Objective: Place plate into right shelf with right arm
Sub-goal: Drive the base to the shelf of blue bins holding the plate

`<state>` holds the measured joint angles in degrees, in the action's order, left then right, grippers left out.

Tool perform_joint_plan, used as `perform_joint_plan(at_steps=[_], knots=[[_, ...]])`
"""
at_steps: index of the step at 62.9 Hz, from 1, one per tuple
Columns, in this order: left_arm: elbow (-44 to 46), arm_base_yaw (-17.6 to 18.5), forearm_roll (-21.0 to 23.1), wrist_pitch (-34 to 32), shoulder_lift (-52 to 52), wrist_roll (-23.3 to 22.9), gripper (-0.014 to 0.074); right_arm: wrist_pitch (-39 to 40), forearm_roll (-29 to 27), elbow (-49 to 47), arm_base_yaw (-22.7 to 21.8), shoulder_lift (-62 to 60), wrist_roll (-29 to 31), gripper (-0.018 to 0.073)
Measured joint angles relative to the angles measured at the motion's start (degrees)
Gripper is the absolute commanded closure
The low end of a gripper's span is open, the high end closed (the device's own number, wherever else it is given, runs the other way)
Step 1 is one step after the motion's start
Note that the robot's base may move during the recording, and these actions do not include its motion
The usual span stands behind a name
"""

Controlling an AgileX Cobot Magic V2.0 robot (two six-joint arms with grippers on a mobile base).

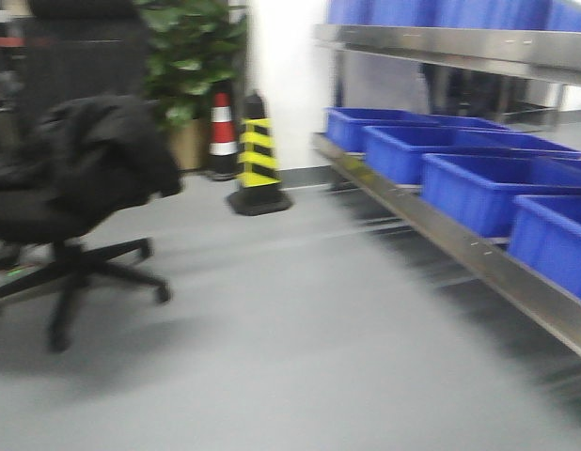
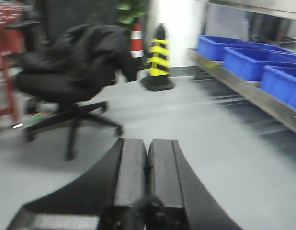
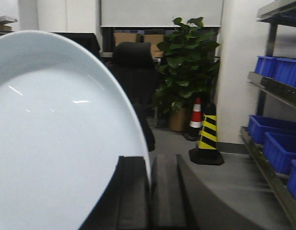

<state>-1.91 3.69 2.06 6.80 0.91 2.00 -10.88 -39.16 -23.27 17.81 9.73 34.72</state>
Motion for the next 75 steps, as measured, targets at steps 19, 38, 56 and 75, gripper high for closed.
perform_joint_plan(at_steps=[19, 38, 56, 75], knots=[[0.0, 0.0, 0.0, 0.0, 0.0, 0.0, 0.0643, -0.1, 0.0, 0.0, 0.0, 0.0, 0.0, 0.0504], [0.0, 0.0, 0.0, 0.0, 0.0, 0.0, 0.0643, -0.1, 0.0, 0.0, 0.0, 0.0, 0.0, 0.0504], [0.0, 0.0, 0.0, 0.0, 0.0, 0.0, 0.0643, -0.1, 0.0, 0.0, 0.0, 0.0, 0.0, 0.0504], [0.0, 0.0, 0.0, 0.0, 0.0, 0.0, 0.0643, -0.1, 0.0, 0.0, 0.0, 0.0, 0.0, 0.0504]])
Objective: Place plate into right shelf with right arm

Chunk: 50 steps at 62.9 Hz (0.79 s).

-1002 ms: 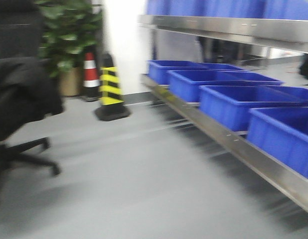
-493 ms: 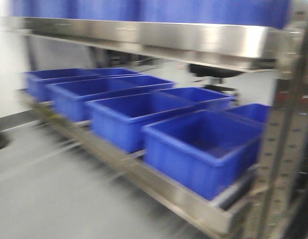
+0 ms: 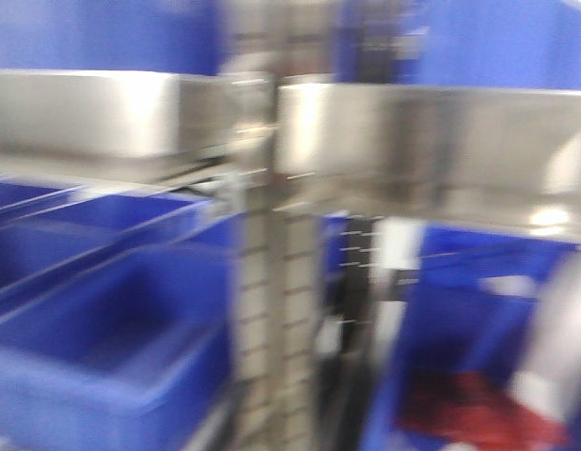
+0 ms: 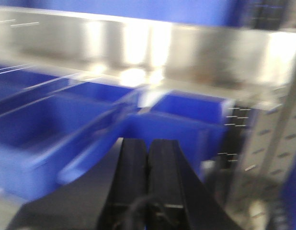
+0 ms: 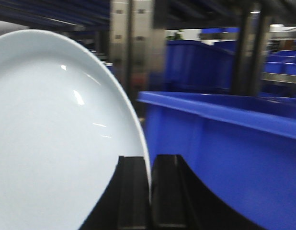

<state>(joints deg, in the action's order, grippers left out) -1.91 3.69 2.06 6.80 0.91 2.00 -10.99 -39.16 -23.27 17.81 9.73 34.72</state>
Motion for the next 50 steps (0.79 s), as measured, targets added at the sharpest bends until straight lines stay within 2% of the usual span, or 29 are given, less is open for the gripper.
perform_joint_plan(at_steps=[50], knots=[[0.0, 0.0, 0.0, 0.0, 0.0, 0.0, 0.0643, 0.0, 0.0, 0.0, 0.0, 0.0, 0.0, 0.0504]])
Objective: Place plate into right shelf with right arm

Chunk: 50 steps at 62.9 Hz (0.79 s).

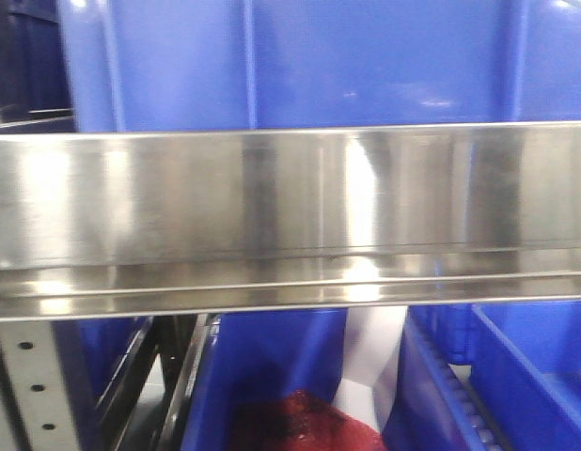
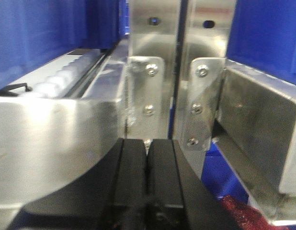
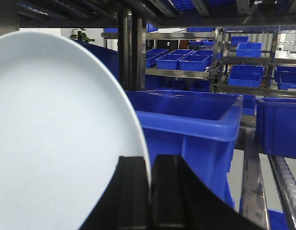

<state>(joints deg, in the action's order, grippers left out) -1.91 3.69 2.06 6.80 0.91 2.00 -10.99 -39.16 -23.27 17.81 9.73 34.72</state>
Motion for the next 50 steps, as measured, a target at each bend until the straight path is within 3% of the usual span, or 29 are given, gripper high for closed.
perform_joint_plan(at_steps=[50], knots=[[0.0, 0.0, 0.0, 0.0, 0.0, 0.0, 0.0643, 1.0, -1.0, -0.8, 0.0, 0.0, 0.0, 0.0504]])
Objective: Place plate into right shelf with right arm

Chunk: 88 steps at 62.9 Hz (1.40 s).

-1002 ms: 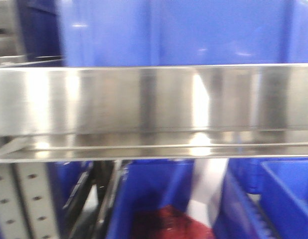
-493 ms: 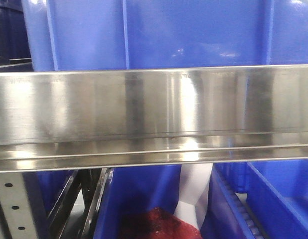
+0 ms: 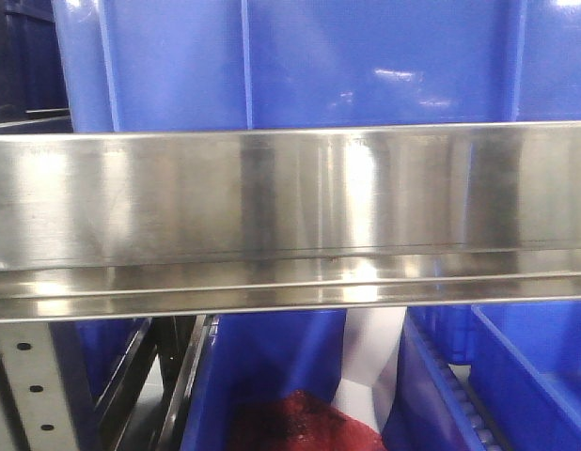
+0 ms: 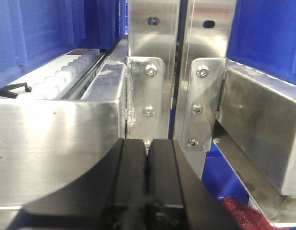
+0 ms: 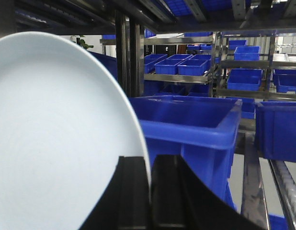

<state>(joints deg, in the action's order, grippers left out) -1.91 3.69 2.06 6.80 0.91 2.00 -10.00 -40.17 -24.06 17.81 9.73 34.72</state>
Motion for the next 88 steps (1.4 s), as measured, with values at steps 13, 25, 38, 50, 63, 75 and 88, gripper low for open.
perform_joint_plan(at_steps=[13, 25, 38, 50, 63, 75, 88], knots=[[0.0, 0.0, 0.0, 0.0, 0.0, 0.0, 0.0643, -0.9, -0.1, -9.8, 0.0, 3.7, 0.0, 0.0504], [0.0, 0.0, 0.0, 0.0, 0.0, 0.0, 0.0643, -1.7, -0.5, -22.7, 0.0, 15.5, 0.0, 0.0504], [0.0, 0.0, 0.0, 0.0, 0.0, 0.0, 0.0643, -3.4, -0.6, -35.9, 0.0, 33.2, 0.0, 0.0504], [0.0, 0.0, 0.0, 0.0, 0.0, 0.0, 0.0643, -3.9, -0.6, -44.4, 0.0, 48.6, 0.0, 0.0504], [0.0, 0.0, 0.0, 0.0, 0.0, 0.0, 0.0643, -4.4, 0.0, -49.1, 0.0, 60.6, 0.0, 0.0496], [0.0, 0.0, 0.0, 0.0, 0.0, 0.0, 0.0643, -4.7, 0.9, -50.1, 0.0, 66.7, 0.0, 0.0209], [0.0, 0.0, 0.0, 0.0, 0.0, 0.0, 0.0643, -5.7, 1.0, -50.4, 0.0, 67.9, 0.1, -0.0074]])
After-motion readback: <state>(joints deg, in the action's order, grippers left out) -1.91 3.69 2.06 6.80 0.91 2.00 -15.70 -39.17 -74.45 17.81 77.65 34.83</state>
